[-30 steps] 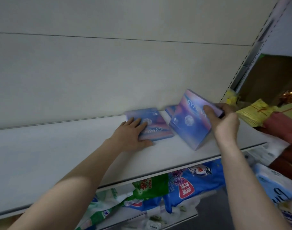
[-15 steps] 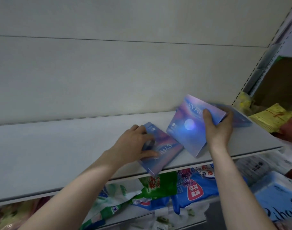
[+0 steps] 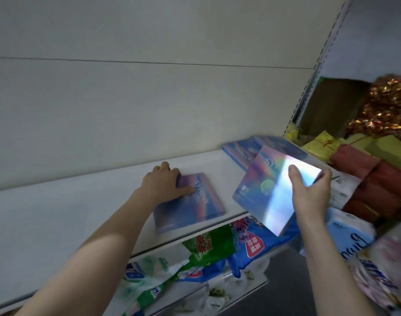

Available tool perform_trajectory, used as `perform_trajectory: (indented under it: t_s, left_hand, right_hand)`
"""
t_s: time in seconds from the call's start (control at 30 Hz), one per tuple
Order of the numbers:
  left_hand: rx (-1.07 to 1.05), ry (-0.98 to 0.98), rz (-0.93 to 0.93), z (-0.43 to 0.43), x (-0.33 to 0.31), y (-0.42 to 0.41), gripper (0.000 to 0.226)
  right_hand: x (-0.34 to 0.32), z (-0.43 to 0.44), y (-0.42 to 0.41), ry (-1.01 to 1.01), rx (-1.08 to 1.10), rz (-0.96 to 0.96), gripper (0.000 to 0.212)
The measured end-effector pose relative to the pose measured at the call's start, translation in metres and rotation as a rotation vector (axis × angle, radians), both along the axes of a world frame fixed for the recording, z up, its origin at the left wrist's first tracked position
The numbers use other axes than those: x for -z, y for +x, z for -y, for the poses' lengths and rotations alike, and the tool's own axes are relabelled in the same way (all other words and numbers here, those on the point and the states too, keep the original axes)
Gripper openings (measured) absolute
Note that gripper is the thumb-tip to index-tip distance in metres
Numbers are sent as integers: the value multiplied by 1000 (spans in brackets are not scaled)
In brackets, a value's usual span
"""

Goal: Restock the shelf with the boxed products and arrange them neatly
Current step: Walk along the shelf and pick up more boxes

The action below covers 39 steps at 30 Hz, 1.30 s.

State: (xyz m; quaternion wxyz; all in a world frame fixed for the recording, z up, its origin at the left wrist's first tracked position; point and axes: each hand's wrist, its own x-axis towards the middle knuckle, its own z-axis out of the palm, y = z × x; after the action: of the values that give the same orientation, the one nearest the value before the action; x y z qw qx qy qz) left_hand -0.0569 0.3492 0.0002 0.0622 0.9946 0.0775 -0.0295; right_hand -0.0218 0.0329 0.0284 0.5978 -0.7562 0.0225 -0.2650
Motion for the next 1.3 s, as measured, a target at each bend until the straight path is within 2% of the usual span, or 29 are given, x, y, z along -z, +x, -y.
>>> perform_trajectory:
  t_s: [0.07,0.17,0.23,0.33,0.43,0.47,0.57,0.67,0.77,0.97,1.07,1.17,1.3]
  left_hand:
    - [23,35,36,-4,1,-20,87]
    - [38,56,4,-3,6,-47,100]
    - [0,-36,-34,-6,7,-58,109]
    - [36,-232,-61,-9,5,-66,108]
    - [22,-384,-62,-7,-1,-70,125]
    - [-5,-409,-43,-9,-4,-71,116]
    - [-85,-583,76,-25,-13,-83,53]
    - [-195,-944,186,-43,-17,-107,36]
    - [-294,-1129,370,-52,-16,-138,11]
    - [-534,-1242,684,-44,0,-217,10]
    - [-632,-1366,725,-30,18,-262,8]
    - [-715,-1411,795,-9,35,-309,8]
    - [-851,-1408,894,12,52,-376,8]
  right_hand:
    - [2,-6,-12,14,-3,-9,35]
    - [2,-20,-30,43,-2,-25,34]
    - [0,-29,-42,56,3,-36,35]
    - [2,-40,-58,64,13,-44,34]
    - [4,-52,-78,77,35,-19,30]
    - [5,-54,-83,80,39,-15,29]
    - [2,-56,-96,67,49,-17,29]
    - [-1,-57,-103,-5,39,-18,33]
    - [-3,-61,-107,-20,-64,-31,33]
    - [10,-75,-122,112,-336,-150,16]
    - [20,-80,-143,77,-434,-151,12]
    - [43,-84,-167,26,-587,-164,13]
    - [72,-98,-205,-24,-755,-245,25]
